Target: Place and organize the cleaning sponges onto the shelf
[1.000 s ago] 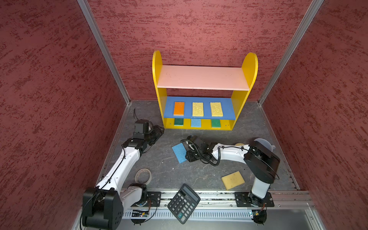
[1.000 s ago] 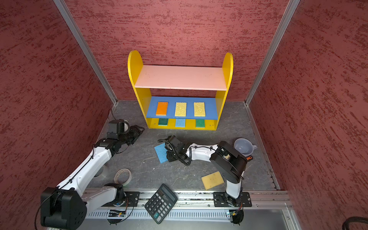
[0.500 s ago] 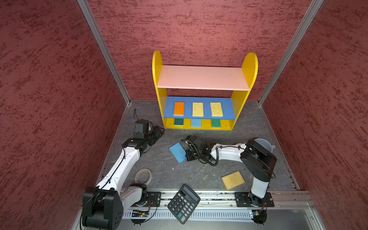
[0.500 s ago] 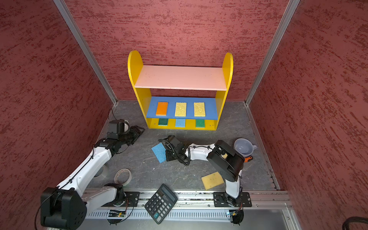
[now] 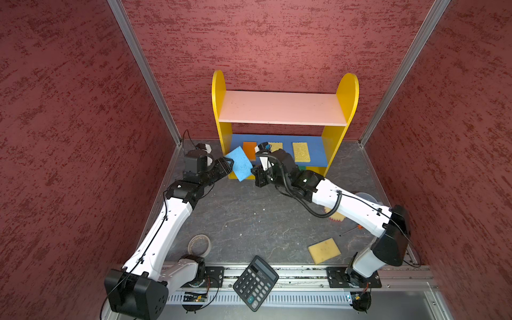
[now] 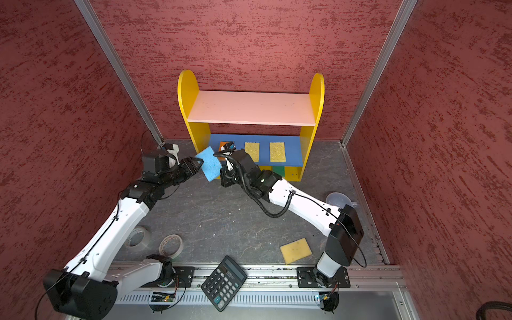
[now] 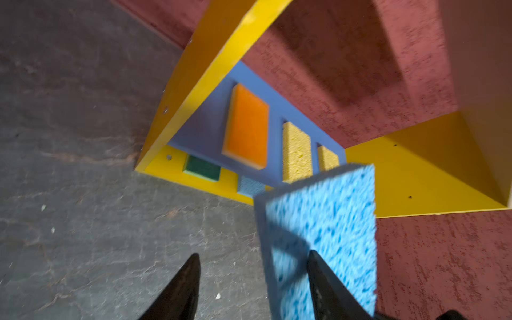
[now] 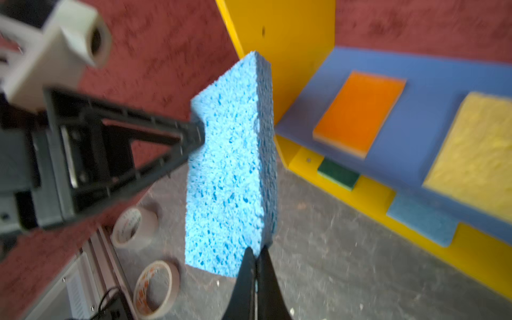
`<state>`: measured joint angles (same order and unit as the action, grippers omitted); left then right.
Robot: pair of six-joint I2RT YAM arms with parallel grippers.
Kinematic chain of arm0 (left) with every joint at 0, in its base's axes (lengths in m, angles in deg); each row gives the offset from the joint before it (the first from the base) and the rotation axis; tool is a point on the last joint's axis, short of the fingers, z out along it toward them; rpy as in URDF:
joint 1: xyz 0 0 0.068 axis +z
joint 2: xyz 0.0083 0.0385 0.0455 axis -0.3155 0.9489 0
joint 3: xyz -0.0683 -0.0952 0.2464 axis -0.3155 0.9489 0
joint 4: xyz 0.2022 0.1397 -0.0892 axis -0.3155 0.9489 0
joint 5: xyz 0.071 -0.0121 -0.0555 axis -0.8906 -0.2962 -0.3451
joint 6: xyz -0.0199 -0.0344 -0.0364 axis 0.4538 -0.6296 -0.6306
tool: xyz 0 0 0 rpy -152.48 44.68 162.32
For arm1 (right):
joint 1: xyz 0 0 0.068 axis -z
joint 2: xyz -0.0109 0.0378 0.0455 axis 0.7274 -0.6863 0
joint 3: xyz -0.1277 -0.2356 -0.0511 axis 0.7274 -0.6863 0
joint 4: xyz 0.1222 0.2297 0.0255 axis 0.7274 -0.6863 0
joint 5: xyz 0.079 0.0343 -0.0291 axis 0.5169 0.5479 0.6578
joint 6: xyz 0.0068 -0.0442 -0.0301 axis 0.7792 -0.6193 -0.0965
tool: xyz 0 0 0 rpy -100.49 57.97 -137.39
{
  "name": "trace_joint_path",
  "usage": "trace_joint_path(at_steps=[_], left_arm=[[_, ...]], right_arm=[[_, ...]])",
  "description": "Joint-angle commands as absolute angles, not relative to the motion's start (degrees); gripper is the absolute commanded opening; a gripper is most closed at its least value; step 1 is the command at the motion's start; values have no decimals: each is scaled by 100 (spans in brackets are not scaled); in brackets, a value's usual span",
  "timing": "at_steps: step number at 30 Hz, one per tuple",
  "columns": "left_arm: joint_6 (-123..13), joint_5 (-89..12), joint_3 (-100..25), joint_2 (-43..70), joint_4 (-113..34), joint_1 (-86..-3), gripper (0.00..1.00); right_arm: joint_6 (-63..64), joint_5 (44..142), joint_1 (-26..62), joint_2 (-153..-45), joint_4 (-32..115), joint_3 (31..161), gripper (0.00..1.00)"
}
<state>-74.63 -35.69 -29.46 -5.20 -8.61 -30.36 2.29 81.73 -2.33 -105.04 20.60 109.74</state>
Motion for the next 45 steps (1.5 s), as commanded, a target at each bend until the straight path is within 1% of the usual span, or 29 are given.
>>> trace_joint_path(at_steps=[1,6,11,14,17,21,23,25,28,33,38,41,45], left_arm=[[-6882,-3681,-3542,-456,-736,-3132,62],[-6583,-3678,-4292,-429,-920,-3183,62],[-6066,-4039,-5163,-124,-1375,-3553,61],[-5597,-4600,-5424,180,-1824,-3824,61],[-5611,-4621,-5855,587,-2147,-3855,61],[-5504,-4619,-6921,1209,-2087,-4069,61],[-5472,-4851,-7682,1560,-1641,-4195,61],[-5529,-5072,-8678,1988,-745,-4247,56],[-5610,-5092,-9471,2360,37,-4265,55],[-5613,-5190,-9538,2435,91,-4274,55],[-5604,-5075,-9533,2684,-156,-4274,47],[-5595,-4967,-9627,2930,-282,-4265,40],[-5629,-5012,-10009,3375,-112,-4265,37]], right_arm=[[-187,7849,-11,-10658,1658,11871,0],[-169,7732,308,-10995,1427,13117,0],[-13,7515,594,-11519,1147,14304,0],[30,7301,649,-11975,990,15071,0],[-12,7094,657,-12497,857,15967,0],[-78,6776,668,-13155,810,17157,0],[-5,6750,674,-13205,900,17230,0],[118,6808,676,-13201,857,17224,0],[342,7030,685,-13207,699,17209,0],[600,7239,685,-13338,520,17203,0],[845,7261,707,-13503,445,17195,0],[1021,7339,725,-13586,420,17198,0],[1150,7451,738,-13664,422,17198,1]])
